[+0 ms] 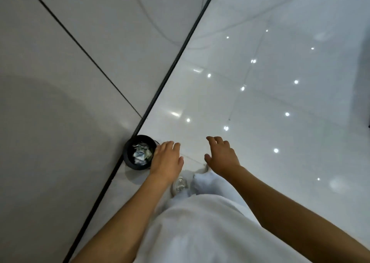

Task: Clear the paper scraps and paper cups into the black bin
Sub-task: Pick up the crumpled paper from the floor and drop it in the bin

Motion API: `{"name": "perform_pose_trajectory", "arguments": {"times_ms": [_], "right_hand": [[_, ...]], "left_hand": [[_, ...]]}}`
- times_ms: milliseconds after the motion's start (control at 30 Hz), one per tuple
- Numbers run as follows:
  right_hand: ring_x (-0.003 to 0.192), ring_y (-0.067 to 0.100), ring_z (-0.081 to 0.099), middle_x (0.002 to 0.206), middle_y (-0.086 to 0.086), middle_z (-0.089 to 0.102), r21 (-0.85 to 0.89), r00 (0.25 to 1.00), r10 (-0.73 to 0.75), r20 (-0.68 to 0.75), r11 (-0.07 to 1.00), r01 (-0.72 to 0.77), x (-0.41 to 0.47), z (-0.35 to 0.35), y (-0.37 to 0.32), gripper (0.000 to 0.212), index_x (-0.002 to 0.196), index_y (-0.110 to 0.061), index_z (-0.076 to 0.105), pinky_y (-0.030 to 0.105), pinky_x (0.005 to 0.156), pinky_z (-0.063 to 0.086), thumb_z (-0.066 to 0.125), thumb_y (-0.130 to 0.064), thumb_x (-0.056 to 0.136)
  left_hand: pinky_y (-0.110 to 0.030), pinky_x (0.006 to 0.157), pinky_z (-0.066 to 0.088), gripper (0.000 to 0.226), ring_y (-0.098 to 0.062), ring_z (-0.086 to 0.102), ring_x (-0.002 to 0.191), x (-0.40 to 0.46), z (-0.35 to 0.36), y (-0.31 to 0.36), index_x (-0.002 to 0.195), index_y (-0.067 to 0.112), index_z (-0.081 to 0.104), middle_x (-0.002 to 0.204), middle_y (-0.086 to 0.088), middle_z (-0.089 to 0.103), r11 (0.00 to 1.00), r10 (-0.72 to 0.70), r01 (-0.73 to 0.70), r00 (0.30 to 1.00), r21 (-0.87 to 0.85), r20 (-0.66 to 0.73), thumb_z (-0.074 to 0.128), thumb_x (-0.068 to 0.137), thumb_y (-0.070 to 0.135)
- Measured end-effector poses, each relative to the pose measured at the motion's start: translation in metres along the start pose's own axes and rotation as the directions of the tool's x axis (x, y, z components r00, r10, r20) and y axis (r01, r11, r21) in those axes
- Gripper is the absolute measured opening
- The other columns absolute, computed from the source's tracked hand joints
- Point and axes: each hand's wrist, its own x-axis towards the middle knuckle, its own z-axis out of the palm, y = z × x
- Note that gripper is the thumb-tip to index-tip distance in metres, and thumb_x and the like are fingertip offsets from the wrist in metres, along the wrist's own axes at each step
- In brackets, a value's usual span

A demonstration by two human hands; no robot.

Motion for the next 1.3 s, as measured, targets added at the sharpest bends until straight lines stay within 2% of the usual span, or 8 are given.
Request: {"name": "perform_pose_trajectory", "arguments": {"times_ms": [233, 400, 533, 633, 967, 1133, 1300], "right_hand": [[0.122, 0.029, 0.044, 0.145, 0.009, 0.037, 0.201, 0.951, 0.286, -0.118, 0.945, -0.259, -0.073, -0.023, 0.099, 0.063, 0.147, -0.018, 0.027, 0.038, 0.091, 0.046, 0.054, -0.031, 0.092], [0.124, 0.029, 0.042, 0.146, 0.009, 0.036, 0.345, 0.881, 0.451, -0.145, 0.857, -0.382, -0.114, -0.039, 0.192, 0.067, 0.148, -0.019, 0.025, 0.039, 0.095, 0.045, 0.056, -0.035, 0.091], [0.124, 0.029, 0.041, 0.145, 0.008, 0.036, 0.423, 0.817, 0.554, -0.159, 0.786, -0.451, -0.146, -0.05, 0.282, 0.066, 0.148, -0.019, 0.025, 0.039, 0.094, 0.044, 0.055, -0.035, 0.091], [0.126, 0.029, 0.04, 0.146, 0.007, 0.035, 0.478, 0.777, 0.612, -0.147, 0.732, -0.485, -0.171, -0.057, 0.36, 0.067, 0.148, -0.021, 0.025, 0.04, 0.094, 0.043, 0.056, -0.036, 0.09], [0.127, 0.028, 0.038, 0.146, 0.005, 0.034, 0.613, 0.663, 0.745, -0.075, 0.559, -0.559, -0.219, -0.075, 0.54, 0.066, 0.148, -0.022, 0.024, 0.039, 0.096, 0.042, 0.055, -0.034, 0.091], [0.127, 0.029, 0.039, 0.145, 0.006, 0.036, 0.671, 0.61, 0.79, -0.055, 0.482, -0.563, -0.204, -0.102, 0.622, 0.067, 0.148, -0.02, 0.025, 0.039, 0.097, 0.043, 0.056, -0.032, 0.09], [0.124, 0.029, 0.041, 0.142, 0.007, 0.039, 0.706, 0.557, 0.828, -0.071, 0.436, -0.558, -0.162, -0.155, 0.713, 0.064, 0.146, -0.019, 0.027, 0.039, 0.097, 0.043, 0.056, -0.03, 0.09]], "left_hand": [[-0.033, 0.114, 0.022, 0.045, -0.021, 0.037, 0.131, 0.015, -0.012, 0.109, 0.14, 0.015, 0.038, 0.14, -0.004, 0.044, 0.948, 0.272, -0.283, 0.958, 0.145, 0.096, 0.04, 0.099, 0.034], [-0.031, 0.11, 0.026, 0.045, -0.021, 0.042, 0.127, 0.034, -0.005, 0.227, 0.139, 0.014, 0.04, 0.137, -0.004, 0.048, 0.862, 0.451, -0.466, 0.885, 0.198, 0.119, 0.04, 0.099, 0.036], [-0.031, 0.105, 0.03, 0.044, -0.022, 0.046, 0.121, 0.05, 0.01, 0.335, 0.136, 0.015, 0.042, 0.132, -0.005, 0.052, 0.797, 0.542, -0.563, 0.826, 0.22, 0.152, 0.041, 0.098, 0.036], [-0.03, 0.103, 0.032, 0.043, -0.022, 0.048, 0.119, 0.059, 0.028, 0.421, 0.135, 0.014, 0.045, 0.128, -0.005, 0.054, 0.765, 0.59, -0.609, 0.793, 0.208, 0.151, 0.042, 0.098, 0.036], [-0.028, 0.103, 0.033, 0.045, -0.021, 0.047, 0.121, 0.084, 0.069, 0.62, 0.136, 0.014, 0.046, 0.128, -0.004, 0.055, 0.693, 0.673, -0.705, 0.708, 0.152, 0.215, 0.046, 0.096, 0.035], [-0.029, 0.101, 0.033, 0.044, -0.021, 0.046, 0.121, 0.133, 0.075, 0.706, 0.135, 0.015, 0.046, 0.129, -0.004, 0.054, 0.652, 0.693, -0.74, 0.67, 0.166, 0.265, 0.047, 0.095, 0.035], [-0.027, 0.096, 0.036, 0.042, -0.024, 0.051, 0.114, 0.207, 0.069, 0.806, 0.131, 0.011, 0.05, 0.119, -0.006, 0.059, 0.561, 0.758, -0.803, 0.595, 0.2, 0.266, 0.05, 0.095, 0.033]]}}
